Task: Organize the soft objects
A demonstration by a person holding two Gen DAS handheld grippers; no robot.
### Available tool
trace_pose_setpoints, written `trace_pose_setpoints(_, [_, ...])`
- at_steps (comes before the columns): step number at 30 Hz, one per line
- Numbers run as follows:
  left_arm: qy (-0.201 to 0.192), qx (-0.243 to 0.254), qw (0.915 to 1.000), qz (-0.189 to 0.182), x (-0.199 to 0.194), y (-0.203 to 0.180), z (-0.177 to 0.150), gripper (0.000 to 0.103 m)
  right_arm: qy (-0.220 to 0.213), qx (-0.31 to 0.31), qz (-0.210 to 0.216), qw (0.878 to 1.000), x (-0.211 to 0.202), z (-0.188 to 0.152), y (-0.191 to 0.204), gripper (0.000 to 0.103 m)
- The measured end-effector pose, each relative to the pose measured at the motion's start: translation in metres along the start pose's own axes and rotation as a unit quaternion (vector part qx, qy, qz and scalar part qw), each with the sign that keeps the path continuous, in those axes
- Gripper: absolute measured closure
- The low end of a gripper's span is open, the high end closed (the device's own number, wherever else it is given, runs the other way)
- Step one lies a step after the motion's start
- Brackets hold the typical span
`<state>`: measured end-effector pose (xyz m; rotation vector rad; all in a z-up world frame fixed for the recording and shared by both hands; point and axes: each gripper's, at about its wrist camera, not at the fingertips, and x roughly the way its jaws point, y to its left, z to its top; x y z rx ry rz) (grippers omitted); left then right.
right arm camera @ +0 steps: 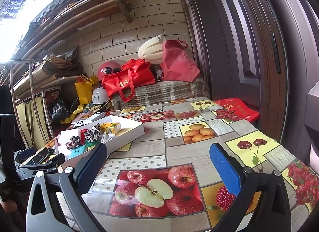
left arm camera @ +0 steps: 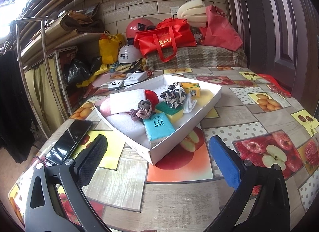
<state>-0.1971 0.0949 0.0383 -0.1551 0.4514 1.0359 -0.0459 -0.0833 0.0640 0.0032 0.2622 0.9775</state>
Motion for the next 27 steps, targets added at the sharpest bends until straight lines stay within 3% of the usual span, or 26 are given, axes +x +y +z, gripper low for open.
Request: trace_pose_setpoints(27, [-0.005,-0.003,0.9998,-0.017,-0.0019,-0.0012,-0.0017,0.000,-0.003,0.004,0.001,1.000,-0.0003,-0.0034,0.0037,0.000])
